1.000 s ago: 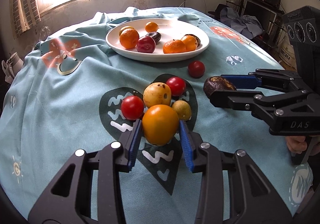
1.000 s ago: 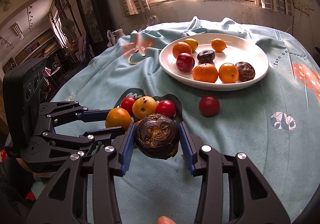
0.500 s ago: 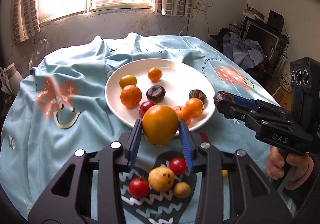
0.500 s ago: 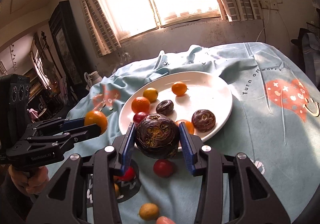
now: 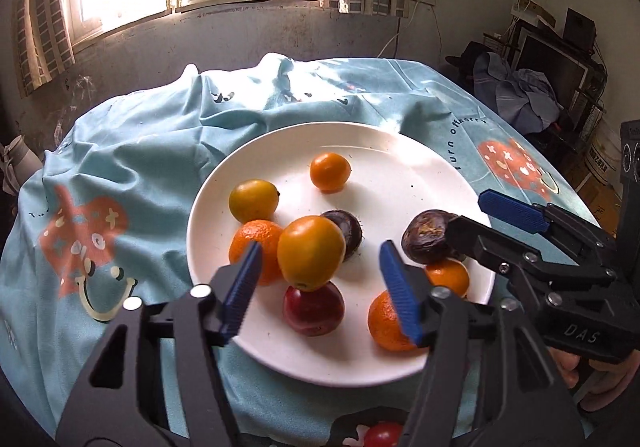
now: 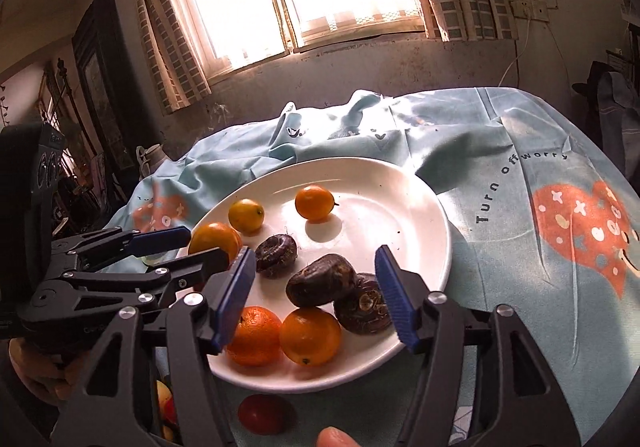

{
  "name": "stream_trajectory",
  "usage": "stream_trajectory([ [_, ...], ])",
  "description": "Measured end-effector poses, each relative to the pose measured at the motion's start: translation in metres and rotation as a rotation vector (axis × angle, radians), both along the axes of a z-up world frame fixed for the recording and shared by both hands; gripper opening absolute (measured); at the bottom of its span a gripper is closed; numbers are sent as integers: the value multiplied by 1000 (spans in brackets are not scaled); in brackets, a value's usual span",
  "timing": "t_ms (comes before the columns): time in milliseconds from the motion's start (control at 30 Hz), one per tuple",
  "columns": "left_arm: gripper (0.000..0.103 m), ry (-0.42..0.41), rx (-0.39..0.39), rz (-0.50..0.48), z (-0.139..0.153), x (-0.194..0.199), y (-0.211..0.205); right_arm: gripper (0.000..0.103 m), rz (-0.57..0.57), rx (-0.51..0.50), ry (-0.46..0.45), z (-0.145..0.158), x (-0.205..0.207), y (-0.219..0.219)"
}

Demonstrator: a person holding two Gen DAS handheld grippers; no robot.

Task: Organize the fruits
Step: 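Lower the brown fruits onto the white plate and open both grippers, then grasp a small yellow fruit with the right gripper while the left gripper grasps a red plum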

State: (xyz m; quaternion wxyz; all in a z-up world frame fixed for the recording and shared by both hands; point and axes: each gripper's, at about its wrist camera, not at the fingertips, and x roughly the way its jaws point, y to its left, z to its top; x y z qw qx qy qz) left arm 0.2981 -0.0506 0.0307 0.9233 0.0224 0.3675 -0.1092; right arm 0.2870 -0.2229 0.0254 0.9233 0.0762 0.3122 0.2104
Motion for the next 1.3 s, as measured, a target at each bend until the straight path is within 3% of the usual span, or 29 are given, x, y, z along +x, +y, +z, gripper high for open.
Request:
stream_trajectory([
  [33, 85, -41, 3, 22, 5, -9, 4, 76, 3, 0, -7, 4, -4, 0],
  [100, 87, -73, 8, 22, 14, -27, 10, 102, 8, 0, -16, 11, -15, -1],
  [167, 98, -79, 9, 26, 21, -47, 17, 102, 24, -3, -30, 17, -30, -1],
  [233, 99, -90, 3, 43, 23, -69, 27, 102, 66, -4, -26, 20, -47, 1],
  [367, 101, -91, 14, 71, 16, -112, 42, 102, 54, 26, -113, 22, -88, -1],
  [500, 101, -101, 22, 120, -2, -144, 55, 102, 124, -63, 34, 10, -102, 13],
  [600, 101, -69, 51, 156, -13, -152, 60, 102, 159, -94, 79, -2, -113, 18],
  [700, 101, -59, 37, 187, -15, -155, 70, 97, 170, -159, 88, -10, -122, 23],
  [933, 101, -103, 29, 255, -6, -161, 84, 70, 245, -249, 157, -27, -126, 38],
  [1033, 101, -88, 9, 261, -6, -160, 88, 68, 243, -309, 158, -33, -128, 45],
  [1167, 101, -97, 15, 274, -5, -160, 89, 63, 247, -314, 187, -39, -126, 44],
  [1300, 101, -99, 11, 277, -4, -160, 90, 52, 251, -324, 209, -43, -125, 45],
])
